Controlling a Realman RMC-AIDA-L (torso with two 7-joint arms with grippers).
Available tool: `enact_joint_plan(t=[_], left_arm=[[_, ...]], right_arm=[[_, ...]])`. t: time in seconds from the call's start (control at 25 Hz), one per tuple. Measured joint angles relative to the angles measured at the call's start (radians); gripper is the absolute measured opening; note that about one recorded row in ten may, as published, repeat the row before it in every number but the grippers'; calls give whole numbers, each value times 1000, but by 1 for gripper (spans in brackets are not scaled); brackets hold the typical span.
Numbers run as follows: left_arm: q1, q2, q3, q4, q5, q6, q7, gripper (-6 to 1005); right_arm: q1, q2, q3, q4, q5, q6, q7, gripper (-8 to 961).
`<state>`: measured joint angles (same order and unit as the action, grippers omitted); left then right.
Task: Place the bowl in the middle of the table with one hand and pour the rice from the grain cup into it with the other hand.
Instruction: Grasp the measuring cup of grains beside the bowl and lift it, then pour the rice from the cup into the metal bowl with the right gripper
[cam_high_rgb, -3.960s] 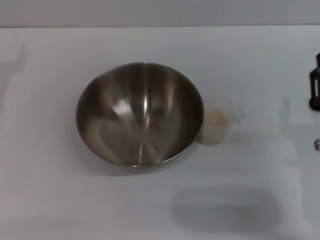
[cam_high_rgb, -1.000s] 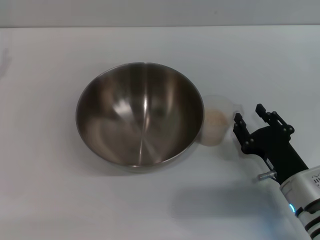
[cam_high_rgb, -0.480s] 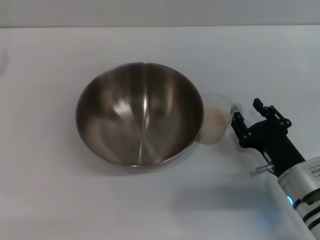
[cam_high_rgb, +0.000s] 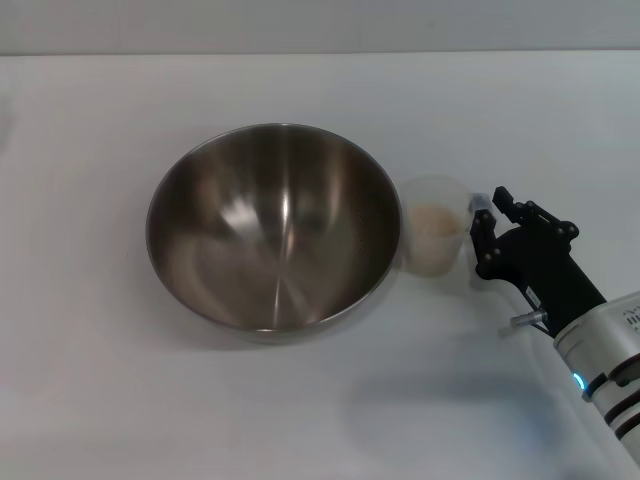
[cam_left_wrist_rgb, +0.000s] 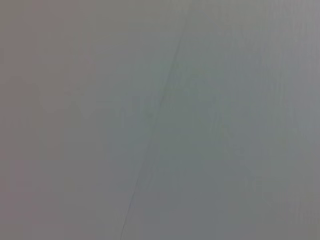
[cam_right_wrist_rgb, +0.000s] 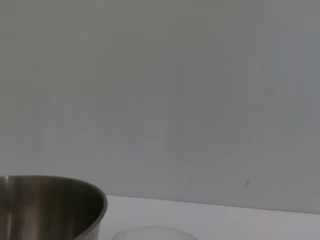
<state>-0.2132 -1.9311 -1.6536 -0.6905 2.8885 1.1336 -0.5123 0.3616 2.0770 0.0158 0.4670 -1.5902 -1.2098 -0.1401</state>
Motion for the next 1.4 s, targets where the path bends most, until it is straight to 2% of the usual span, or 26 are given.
enact_joint_plan(t=[0.2, 0.4, 0.56, 0.72, 0.8, 0.84, 1.0, 1.04, 1.2, 1.24, 1.28, 1.4], left_arm=[[2, 0, 0, -5, 0, 0, 0, 813], [4, -1, 0, -7, 0, 0, 0, 812], [6, -4, 3, -9, 0, 1, 0, 812], [7, -7, 6, -8, 0, 9, 0, 812], [7, -7, 6, -8, 0, 9, 0, 812], [7, -7, 6, -8, 0, 9, 0, 812], [9, -12, 10, -10, 0, 12, -4, 812], [9, -12, 10, -10, 0, 12, -6, 812], [5, -14, 11, -12, 0, 17, -8, 812], [4, -14, 11, -12, 0, 18, -8, 812], [1, -14, 11, -12, 0, 19, -8, 812], [-1, -15, 11, -18, 0, 20, -9, 812]], right_arm=[[6, 0, -1, -10, -1, 1, 6, 305], [8, 2, 1, -25, -1, 1, 23, 112], [6, 6, 26, -45, 3, -30, 33, 70], [10, 6, 86, -81, 2, -144, 34, 43], [29, 4, 110, -110, 1, -205, 33, 37], [61, 2, 114, -144, 0, -253, 29, 34], [119, 2, 103, -198, -26, -282, 7, 32], [151, 3, 101, -216, -61, -286, -33, 32], [198, 4, 101, -223, -131, -284, -136, 32], [216, 4, 102, -223, -173, -284, -220, 31], [216, 4, 102, -223, -173, -284, -220, 31], [227, 5, 102, -212, -226, -286, -383, 31]])
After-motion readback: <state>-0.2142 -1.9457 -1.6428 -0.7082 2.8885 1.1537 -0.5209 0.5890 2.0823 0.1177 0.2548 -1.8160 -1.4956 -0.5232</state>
